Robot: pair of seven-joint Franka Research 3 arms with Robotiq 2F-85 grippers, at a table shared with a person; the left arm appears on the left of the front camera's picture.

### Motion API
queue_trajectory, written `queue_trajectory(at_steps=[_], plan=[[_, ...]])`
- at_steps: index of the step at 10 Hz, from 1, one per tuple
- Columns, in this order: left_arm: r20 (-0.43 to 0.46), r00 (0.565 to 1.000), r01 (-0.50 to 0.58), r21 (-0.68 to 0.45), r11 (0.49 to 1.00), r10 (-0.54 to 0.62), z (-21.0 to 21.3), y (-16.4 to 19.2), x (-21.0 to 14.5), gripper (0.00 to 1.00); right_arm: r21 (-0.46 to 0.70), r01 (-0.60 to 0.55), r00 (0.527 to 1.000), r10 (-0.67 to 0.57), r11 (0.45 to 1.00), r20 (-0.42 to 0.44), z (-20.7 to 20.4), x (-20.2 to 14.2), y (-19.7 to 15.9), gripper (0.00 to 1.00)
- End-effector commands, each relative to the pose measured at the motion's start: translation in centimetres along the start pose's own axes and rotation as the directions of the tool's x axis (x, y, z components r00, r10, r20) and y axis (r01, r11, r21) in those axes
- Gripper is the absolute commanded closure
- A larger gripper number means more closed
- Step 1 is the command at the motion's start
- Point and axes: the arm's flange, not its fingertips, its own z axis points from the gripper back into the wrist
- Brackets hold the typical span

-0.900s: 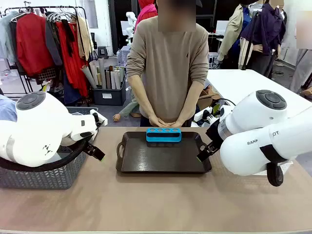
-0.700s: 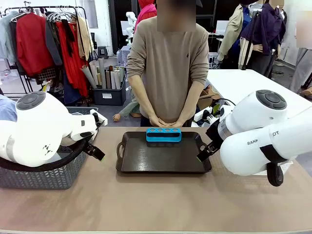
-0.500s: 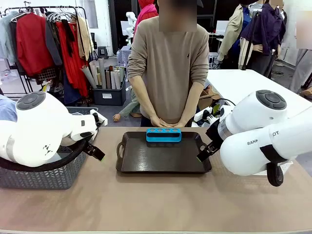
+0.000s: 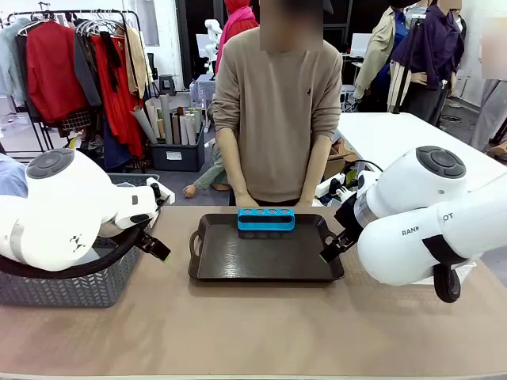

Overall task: Prepare the laboratory tools.
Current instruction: Pick up one Large Measuring Cup and place it on the Handle tray.

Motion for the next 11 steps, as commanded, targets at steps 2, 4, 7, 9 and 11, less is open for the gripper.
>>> queue_trajectory(at_steps=[2,4,7,9,11], plan=[[0.000,1.000,0.000,0.000,1.000,0.000,0.01,0.00,0.00,0.00,0.000,0.001,1.000,-0.001,1.000,0.000,0.00,0.00,-0.01,0.00],[0.000,1.000,0.000,0.000,1.000,0.000,0.01,0.00,0.00,0.00,0.000,0.001,1.000,-0.001,1.000,0.000,0.00,0.00,-0.01,0.00],[0.000,1.000,0.000,0.000,1.000,0.000,0.01,0.00,0.00,0.00,0.000,0.001,1.000,-0.001,1.000,0.000,0.00,0.00,-0.01,0.00],[0.000,1.000,0.000,0.000,1.000,0.000,0.01,0.00,0.00,0.00,0.000,0.001,1.000,-0.001,1.000,0.000,0.00,0.00,-0.01,0.00],[0.000,1.000,0.000,0.000,1.000,0.000,0.01,0.00,0.00,0.00,0.000,0.001,1.000,-0.001,1.000,0.000,0.00,0.00,-0.01,0.00]])
